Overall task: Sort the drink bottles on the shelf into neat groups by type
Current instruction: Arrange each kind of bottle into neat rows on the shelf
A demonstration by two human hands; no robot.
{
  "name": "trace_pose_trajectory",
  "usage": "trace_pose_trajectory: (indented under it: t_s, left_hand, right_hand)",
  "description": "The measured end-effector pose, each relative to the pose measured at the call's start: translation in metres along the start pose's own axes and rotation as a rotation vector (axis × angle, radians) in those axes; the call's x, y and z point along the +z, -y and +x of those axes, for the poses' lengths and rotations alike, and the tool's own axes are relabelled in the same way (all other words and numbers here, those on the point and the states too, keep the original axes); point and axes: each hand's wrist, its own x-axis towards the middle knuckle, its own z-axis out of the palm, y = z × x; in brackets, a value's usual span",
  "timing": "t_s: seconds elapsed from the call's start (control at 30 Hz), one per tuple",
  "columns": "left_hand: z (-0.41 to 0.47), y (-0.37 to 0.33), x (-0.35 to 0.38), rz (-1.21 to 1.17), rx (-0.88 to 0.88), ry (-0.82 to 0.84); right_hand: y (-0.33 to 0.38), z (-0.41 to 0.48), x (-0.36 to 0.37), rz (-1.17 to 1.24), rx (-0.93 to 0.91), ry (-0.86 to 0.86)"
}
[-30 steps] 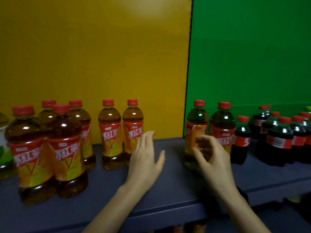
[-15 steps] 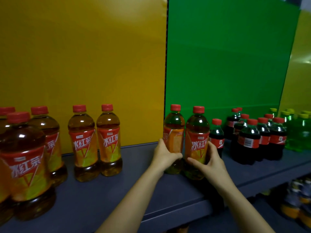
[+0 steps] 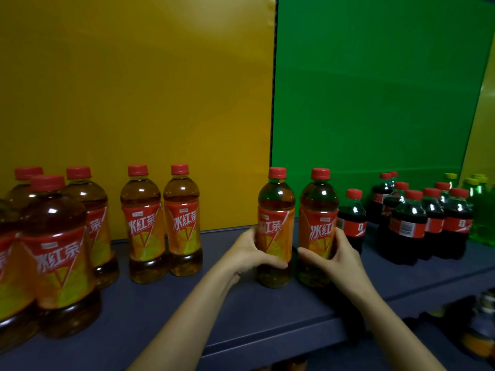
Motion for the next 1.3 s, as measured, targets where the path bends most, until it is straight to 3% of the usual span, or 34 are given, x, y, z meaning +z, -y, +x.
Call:
trace_pose_trajectory:
  t_s: [0.17,0.43,0.63,0.87,1.3]
  left_hand:
    - [-0.031,0.009,-0.005,0.312,0.170,-0.307]
    - [-0.096,0.037,-0.058,0.183,0.218,-0.518]
    - [-0.121,0.049,-0.098,0.205,0.133,-0.583]
    - [-0.132,0.057,-0.113,0.143,0.149,-0.644]
    - [-0.137,0.075,-0.111,0.350,0.158,-0.789]
  right_hand:
    - [0.011,-0.006,0.013,-0.002,-0.055,0.001]
    - [0.038,-0.023,0.066,0.098,-0.095,0.146]
    - [0.057,-0.031,0.111,0.106,-0.150,0.214]
    - [0.073,-0.039,0.147,0.099,-0.206,0.230]
    - [0.077,-0.046,0.172,0.033,-0.219,0.259]
